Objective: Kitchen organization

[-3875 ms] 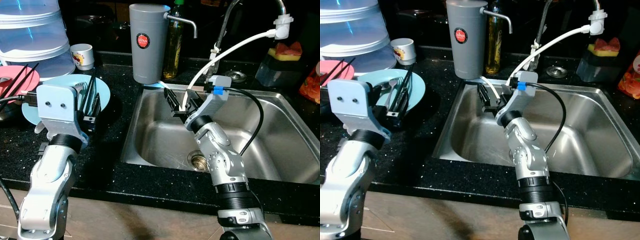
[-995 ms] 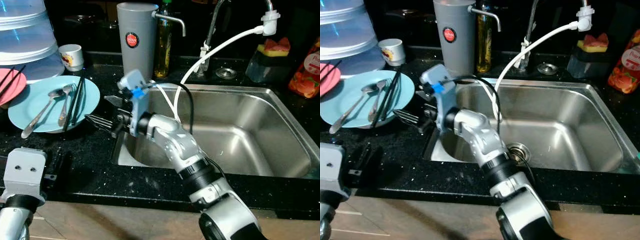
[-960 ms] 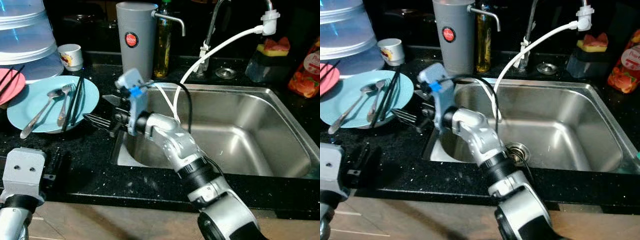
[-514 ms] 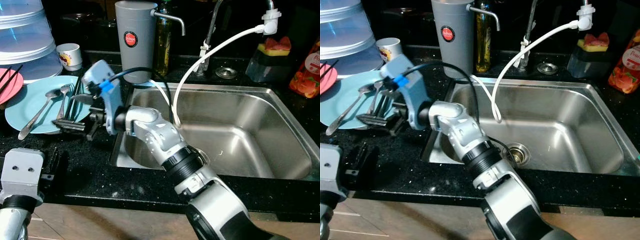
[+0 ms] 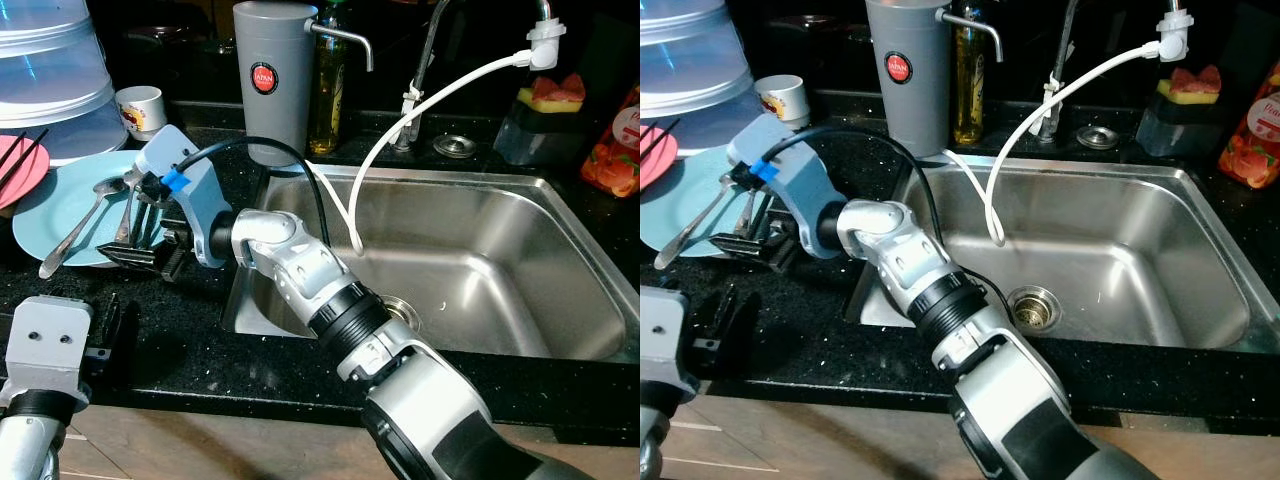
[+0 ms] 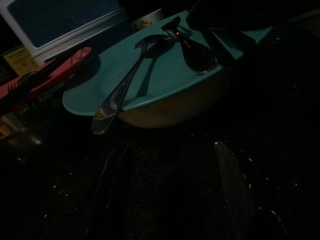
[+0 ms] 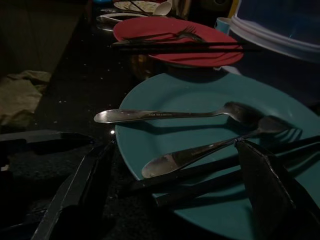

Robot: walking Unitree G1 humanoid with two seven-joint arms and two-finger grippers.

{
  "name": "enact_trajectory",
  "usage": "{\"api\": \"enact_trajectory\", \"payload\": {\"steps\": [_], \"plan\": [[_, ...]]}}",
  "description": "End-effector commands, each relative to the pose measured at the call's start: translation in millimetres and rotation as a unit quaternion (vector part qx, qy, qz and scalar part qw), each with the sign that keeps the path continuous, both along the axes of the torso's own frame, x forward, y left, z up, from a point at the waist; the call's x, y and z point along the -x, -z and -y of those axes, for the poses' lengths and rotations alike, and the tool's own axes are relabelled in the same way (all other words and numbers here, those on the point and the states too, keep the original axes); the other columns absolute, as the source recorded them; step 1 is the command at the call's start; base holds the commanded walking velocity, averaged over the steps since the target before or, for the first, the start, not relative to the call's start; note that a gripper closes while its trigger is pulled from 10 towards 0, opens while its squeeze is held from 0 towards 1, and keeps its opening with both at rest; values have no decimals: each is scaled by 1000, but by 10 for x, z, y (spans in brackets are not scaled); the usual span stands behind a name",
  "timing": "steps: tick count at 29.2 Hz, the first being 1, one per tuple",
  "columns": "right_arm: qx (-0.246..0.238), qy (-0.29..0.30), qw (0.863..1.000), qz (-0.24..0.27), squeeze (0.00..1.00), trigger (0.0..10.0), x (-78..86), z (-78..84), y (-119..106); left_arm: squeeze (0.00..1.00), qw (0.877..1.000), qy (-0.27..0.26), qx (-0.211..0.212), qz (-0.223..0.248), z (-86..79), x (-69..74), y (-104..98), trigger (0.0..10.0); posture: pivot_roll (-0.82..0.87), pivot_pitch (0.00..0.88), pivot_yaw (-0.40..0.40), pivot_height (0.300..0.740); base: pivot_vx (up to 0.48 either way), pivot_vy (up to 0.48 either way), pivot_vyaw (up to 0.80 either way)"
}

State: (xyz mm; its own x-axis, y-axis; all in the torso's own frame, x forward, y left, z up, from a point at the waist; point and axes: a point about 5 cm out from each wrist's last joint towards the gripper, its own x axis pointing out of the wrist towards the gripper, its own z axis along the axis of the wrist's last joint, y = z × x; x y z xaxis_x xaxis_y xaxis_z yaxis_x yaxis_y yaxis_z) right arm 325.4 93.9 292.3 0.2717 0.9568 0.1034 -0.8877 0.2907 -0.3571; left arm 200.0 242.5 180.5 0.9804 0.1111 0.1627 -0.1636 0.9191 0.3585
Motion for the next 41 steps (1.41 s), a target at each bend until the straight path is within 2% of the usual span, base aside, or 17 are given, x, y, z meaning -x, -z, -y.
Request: {"api": "enact_trajectory", "payload": {"steps": [1,4,7,15,17,19,26,34,38,41], "plan": [[-3,-41,999,22,0,10000,198,-249,-57,0,998,-5,12,-54,-4,15,205,10000,102,111,-14,740,0,0,0],[7,-44,999,32,0,10000,204,-254,-35,0,998,-5,12,-54,2,17,206,10000,99,112,-16,740,0,0,0],[38,-56,996,66,0,10000,227,-259,41,0,998,-4,12,-54,10,16,209,10000,98,112,-17,740,0,0,0],[64,-74,990,101,0,10000,261,-262,93,0,998,-3,11,-54,17,12,210,10000,97,114,-17,740,0,0,0],[66,-77,988,114,0,10000,273,-264,91,0,999,-3,10,-53,18,9,209,10000,98,111,-16,740,0,0,0],[65,-79,983,152,0,10000,310,-276,93,0,999,-3,10,-53,22,2,207,10000,98,110,-17,740,0,0,0],[60,-85,975,196,0,10000,368,-290,127,0,999,-2,10,-52,29,-4,206,10000,100,109,-18,740,0,0,0],[58,-65,952,292,0,10000,428,-312,178,0,999,-2,10,-52,31,-15,211,10000,100,104,-18,740,0,0,0],[62,-53,944,321,0,10000,436,-323,203,0,999,-2,9,-52,28,-19,209,10000,103,98,-17,740,0,0,0],[78,-35,926,368,0,10000,438,-341,265,0,999,-2,9,-50,25,-23,203,10000,103,98,-17,740,0,0,0]]}}
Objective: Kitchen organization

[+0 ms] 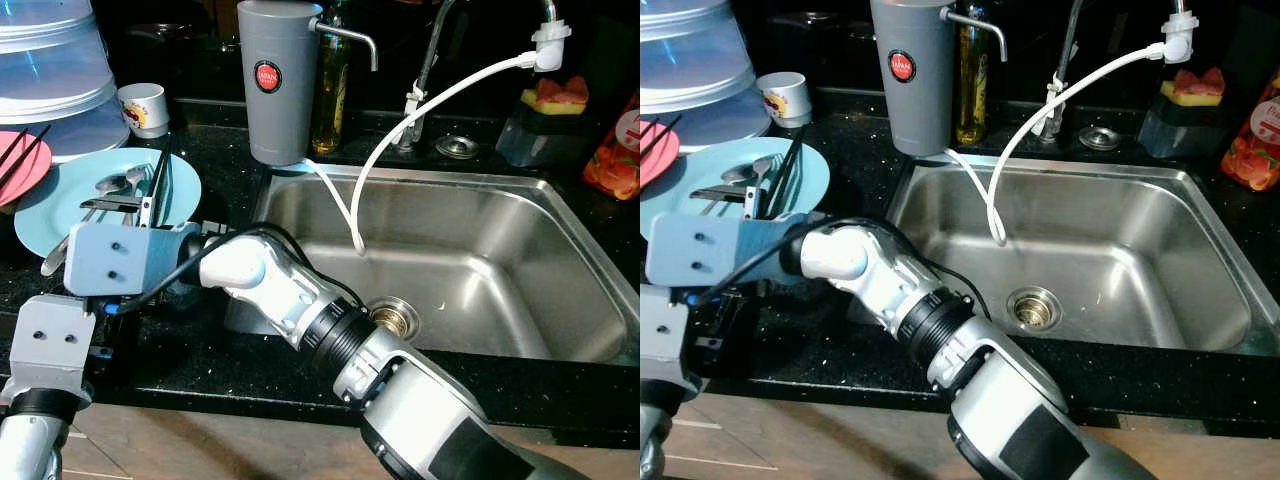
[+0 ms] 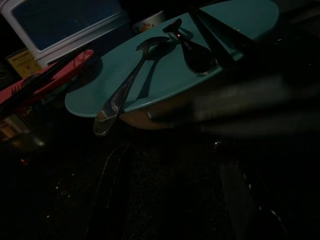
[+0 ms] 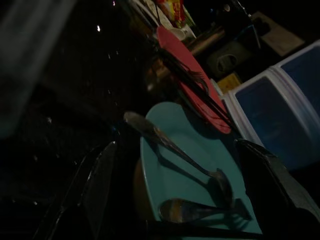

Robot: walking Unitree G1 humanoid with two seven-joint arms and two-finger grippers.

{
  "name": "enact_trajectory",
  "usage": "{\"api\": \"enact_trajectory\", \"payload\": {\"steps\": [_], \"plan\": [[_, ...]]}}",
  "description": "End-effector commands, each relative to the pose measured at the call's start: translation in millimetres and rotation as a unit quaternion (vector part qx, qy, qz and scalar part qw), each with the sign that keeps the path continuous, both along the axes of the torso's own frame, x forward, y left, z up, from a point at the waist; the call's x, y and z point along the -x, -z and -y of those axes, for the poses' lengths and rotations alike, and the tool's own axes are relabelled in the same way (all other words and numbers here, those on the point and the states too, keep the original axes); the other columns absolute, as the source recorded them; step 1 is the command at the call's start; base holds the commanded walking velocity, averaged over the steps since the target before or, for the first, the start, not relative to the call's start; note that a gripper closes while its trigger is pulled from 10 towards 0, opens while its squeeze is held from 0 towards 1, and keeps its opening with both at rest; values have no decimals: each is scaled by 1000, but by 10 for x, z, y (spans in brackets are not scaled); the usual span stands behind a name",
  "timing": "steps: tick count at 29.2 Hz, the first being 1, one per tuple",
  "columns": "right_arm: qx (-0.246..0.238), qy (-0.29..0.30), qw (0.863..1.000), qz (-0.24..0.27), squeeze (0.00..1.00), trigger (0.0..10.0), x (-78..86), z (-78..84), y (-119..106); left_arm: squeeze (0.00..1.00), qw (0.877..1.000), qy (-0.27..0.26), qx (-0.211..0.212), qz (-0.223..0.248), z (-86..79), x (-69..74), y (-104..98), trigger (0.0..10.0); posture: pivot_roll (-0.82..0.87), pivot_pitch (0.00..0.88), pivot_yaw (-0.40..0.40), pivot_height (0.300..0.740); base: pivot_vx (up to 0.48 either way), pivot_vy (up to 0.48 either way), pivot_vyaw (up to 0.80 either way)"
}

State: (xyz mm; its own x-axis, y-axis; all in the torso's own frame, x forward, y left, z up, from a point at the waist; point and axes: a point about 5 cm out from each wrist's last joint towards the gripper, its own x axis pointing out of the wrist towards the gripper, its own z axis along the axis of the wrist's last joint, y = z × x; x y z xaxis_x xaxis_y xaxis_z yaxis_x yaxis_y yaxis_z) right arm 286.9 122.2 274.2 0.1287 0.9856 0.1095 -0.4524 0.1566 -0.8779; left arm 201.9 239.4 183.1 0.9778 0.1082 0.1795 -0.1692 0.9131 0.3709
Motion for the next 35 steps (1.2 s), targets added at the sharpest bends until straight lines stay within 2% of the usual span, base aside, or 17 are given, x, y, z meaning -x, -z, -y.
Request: {"api": "enact_trajectory", "payload": {"steps": [1,8,15,22,25,26,27,30,33,34,35], "plan": [[11,-2,1000,28,0,10000,54,-57,84,0,998,-2,17,-58,-6,-4,228,10000,103,98,-17,740,0,0,0],[30,22,995,94,0,10000,21,-56,181,0,998,-2,17,-57,2,-2,221,10000,104,93,-17,740,0,0,0],[44,40,989,133,0,10000,-25,-46,231,0,998,0,16,-57,9,4,214,10000,105,100,-15,740,0,0,0],[61,13,991,122,0,10000,-11,-19,292,0,998,0,16,-57,10,12,208,10000,105,103,-16,740,0,0,0],[68,-10,996,64,0,10000,-1,0,338,0,998,0,18,-57,13,15,206,10000,103,106,-16,740,0,0,0],[55,-16,998,15,0,10000,0,-4,321,0,998,1,19,-57,24,15,203,10000,104,106,-16,740,0,0,0],[55,-16,998,15,0,10000,0,-4,321,0,998,1,19,-57,24,15,203,10000,104,106,-16,740,0,0,0],[33,-20,998,-39,0,10000,-17,-6,272,0,998,3,20,-55,36,12,197,10000,104,106,-16,740,0,0,0],[-6,-42,987,-154,0,10000,-59,2,145,0,999,3,22,-45,42,8,170,10000,105,107,-15,740,0,0,0],[-6,-42,987,-154,0,10000,-59,2,145,0,999,3,22,-45,42,8,170,10000,105,107,-15,740,0,0,0],[-16,-61,980,-189,0,10000,-73,22,86,0,999,3,22,-42,42,10,162,10000,104,106,-15,740,0,0,0]]}}
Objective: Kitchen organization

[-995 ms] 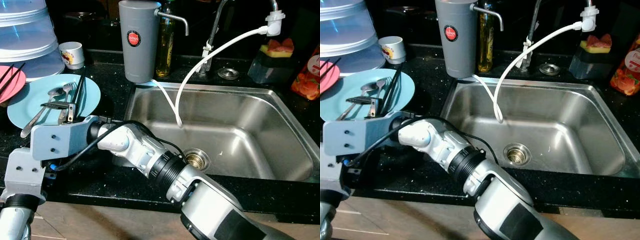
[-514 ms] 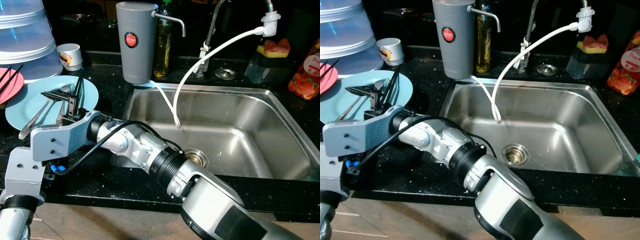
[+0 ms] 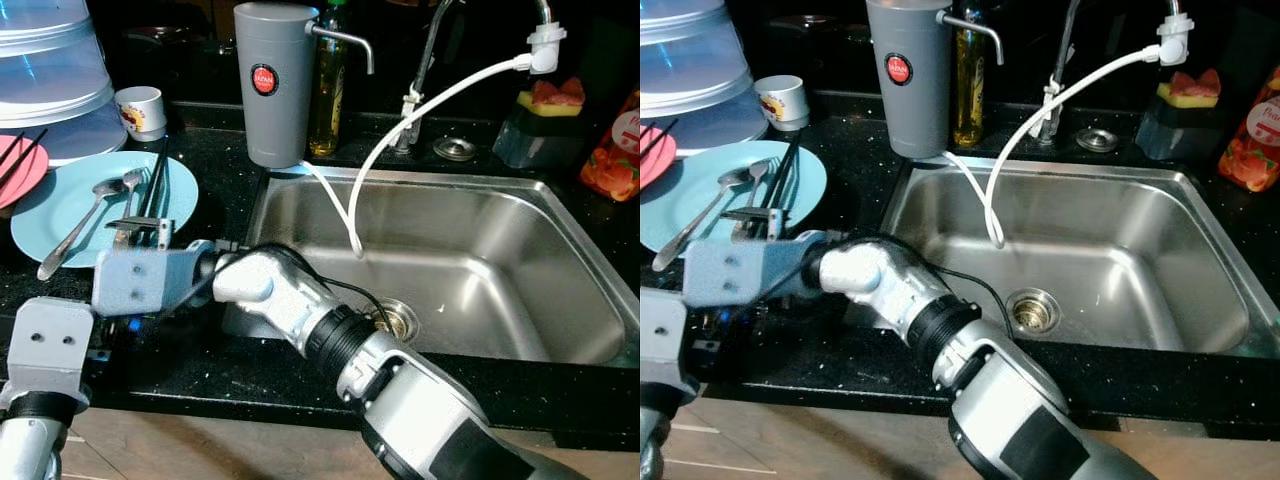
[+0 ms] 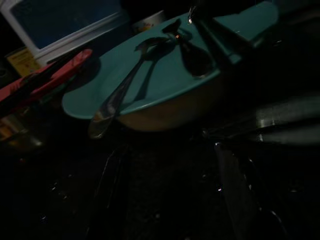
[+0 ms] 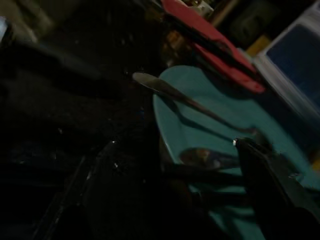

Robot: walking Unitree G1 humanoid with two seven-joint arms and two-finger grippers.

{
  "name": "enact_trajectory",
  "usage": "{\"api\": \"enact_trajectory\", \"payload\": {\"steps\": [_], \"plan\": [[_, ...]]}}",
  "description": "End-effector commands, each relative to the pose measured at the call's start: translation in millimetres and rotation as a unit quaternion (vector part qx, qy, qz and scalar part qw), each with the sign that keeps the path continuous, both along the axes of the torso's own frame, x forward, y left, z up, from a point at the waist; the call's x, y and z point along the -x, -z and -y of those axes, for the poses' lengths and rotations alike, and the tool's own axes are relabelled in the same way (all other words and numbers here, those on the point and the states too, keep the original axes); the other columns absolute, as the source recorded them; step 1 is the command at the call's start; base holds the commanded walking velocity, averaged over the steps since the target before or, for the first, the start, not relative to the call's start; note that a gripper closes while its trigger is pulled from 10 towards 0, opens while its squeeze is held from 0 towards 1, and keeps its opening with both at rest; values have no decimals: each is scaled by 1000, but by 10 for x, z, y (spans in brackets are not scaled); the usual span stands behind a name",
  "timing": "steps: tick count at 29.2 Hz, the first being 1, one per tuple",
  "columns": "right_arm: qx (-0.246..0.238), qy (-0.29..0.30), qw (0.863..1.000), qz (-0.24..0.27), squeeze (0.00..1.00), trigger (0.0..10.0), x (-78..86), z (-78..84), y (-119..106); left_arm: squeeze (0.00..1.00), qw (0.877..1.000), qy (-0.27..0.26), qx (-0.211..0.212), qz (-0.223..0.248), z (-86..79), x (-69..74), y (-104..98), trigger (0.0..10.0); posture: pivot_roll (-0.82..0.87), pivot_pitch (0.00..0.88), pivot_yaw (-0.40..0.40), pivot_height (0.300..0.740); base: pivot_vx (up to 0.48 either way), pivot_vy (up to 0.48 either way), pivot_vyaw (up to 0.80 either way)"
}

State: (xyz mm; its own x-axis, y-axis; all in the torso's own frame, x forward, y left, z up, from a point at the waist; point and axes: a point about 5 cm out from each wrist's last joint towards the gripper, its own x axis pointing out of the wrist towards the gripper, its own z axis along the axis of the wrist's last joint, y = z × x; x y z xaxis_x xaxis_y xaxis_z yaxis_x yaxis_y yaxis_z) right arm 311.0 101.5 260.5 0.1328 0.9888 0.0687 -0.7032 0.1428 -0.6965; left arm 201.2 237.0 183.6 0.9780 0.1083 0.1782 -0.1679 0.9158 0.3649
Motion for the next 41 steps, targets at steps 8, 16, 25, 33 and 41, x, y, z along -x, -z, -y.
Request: {"api": "enact_trajectory", "payload": {"steps": [8,16,25,33,41], "plan": [[-5,-71,997,-23,0,10000,147,-106,-36,0,999,0,20,-39,23,8,162,10000,105,107,-19,740,0,0,0],[-5,-82,997,1,0,10000,148,-25,-16,0,999,-5,19,-34,20,19,156,10000,104,108,-19,740,0,0,0],[-3,-79,997,15,0,10000,159,-4,58,0,999,-40,36,-2,-16,161,131,10000,107,110,-16,740,0,0,0],[-1,-77,997,18,0,10000,150,8,71,0,997,-15,82,1,-10,297,186,10000,107,109,-18,740,0,0,0],[-2,-74,997,20,0,10000,142,13,69,0,983,-20,166,75,-202,349,41,10000,109,108,-20,740,0,0,0]]}}
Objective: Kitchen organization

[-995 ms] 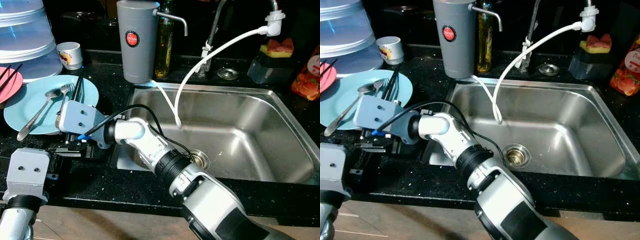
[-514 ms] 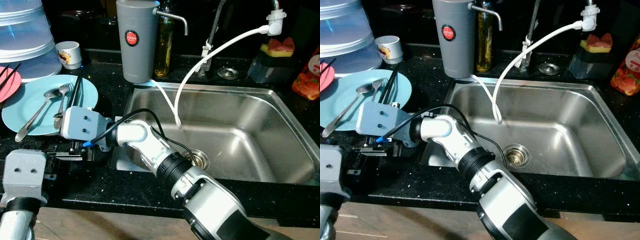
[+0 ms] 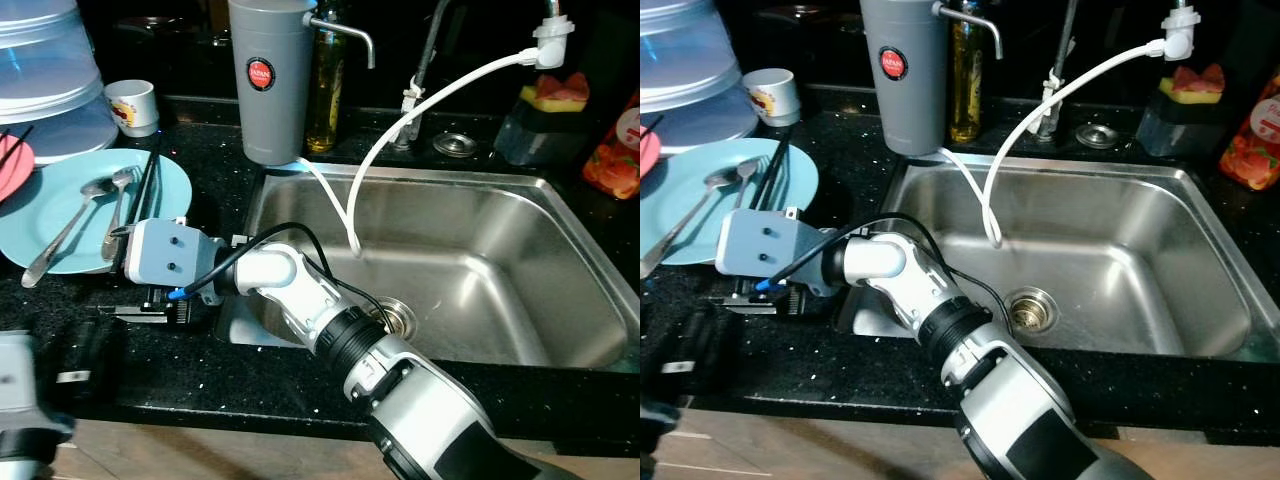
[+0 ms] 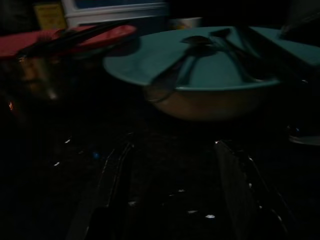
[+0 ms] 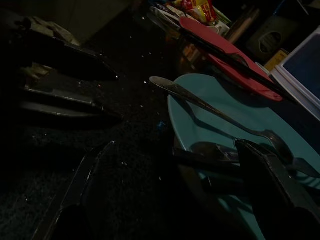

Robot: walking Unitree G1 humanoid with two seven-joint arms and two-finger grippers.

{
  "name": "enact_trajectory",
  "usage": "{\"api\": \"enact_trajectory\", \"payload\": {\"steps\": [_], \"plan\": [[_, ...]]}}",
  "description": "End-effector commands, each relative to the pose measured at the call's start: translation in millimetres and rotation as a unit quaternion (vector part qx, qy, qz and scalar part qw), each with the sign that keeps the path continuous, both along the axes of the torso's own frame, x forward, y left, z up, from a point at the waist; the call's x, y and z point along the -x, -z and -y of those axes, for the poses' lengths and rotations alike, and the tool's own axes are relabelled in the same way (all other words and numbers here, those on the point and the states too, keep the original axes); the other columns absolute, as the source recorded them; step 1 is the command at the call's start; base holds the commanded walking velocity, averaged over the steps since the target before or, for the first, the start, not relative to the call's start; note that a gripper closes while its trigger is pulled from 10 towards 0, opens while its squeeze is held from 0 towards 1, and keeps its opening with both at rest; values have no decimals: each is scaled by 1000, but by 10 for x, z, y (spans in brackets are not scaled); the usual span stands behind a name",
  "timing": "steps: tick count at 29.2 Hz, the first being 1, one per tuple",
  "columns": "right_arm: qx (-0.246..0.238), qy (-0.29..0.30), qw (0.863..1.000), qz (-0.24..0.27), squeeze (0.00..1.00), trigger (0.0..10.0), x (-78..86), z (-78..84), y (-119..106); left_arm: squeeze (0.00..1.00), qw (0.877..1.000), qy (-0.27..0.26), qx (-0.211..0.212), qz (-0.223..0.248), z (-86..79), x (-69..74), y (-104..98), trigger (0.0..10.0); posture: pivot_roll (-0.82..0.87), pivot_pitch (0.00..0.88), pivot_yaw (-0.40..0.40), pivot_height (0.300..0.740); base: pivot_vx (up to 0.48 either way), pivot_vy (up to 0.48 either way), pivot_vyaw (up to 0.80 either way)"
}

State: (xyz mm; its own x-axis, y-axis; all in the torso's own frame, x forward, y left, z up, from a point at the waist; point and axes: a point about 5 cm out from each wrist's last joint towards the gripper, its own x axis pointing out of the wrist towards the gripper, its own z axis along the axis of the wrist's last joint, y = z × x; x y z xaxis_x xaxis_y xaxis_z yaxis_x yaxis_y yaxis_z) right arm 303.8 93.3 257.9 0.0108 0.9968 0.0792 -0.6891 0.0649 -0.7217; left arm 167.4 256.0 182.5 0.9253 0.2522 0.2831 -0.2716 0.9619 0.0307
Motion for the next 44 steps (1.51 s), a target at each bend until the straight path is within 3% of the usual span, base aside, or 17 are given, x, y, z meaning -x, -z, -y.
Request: {"api": "enact_trajectory", "payload": {"steps": [1,7,11,14,18,24,26,28,34,38,44], "plan": [[2,-14,1000,1,0,10000,71,-70,41,0,1000,30,5,-4,-7,13,14,10000,108,109,-20,740,0,0,0],[1,-14,1000,1,0,10000,68,-74,22,0,999,32,-1,-10,-61,63,-1,10000,109,106,-24,740,0,0,0],[0,-15,1000,1,0,10000,67,-73,19,0,996,79,-10,-25,-15,83,-10,10000,110,105,-26,740,0,0,0],[0,-16,1000,2,0,10000,67,-72,18,0,986,149,-46,-61,39,83,-10,10000,114,103,-29,740,0,0,0],[-1,-17,1000,2,0,10000,73,-81,15,0,974,178,-82,-114,-33,108,55,10000,118,96,-31,740,0,0,0],[-2,-17,1000,0,0,10000,72,-80,14,0,968,204,-89,-116,-137,127,58,10000,119,93,-34,740,0,0,0],[-4,-18,1000,-2,0,10000,72,-73,19,0,952,247,-106,-144,-207,174,90,10000,118,89,-35,740,0,0,0],[-4,-18,1000,-4,0,10000,72,-71,21,0,949,258,-110,-146,-231,192,94,10000,118,89,-35,740,0,0,0],[-11,-18,1000,-13,0,10000,71,-66,27,0,938,302,-98,-141,-203,216,140,10000,121,94,-36,740,0,0,0],[-15,-21,1000,-17,0,10000,82,-69,29,0,921,353,-78,-144,-98,244,211,10000,116,97,-34,740,0,0,0],[-24,-29,999,-17,0,10000,117,-91,22,0,920,364,-62,-133,-50,214,201,10000,113,100,-35,740,0,0,0]]}}
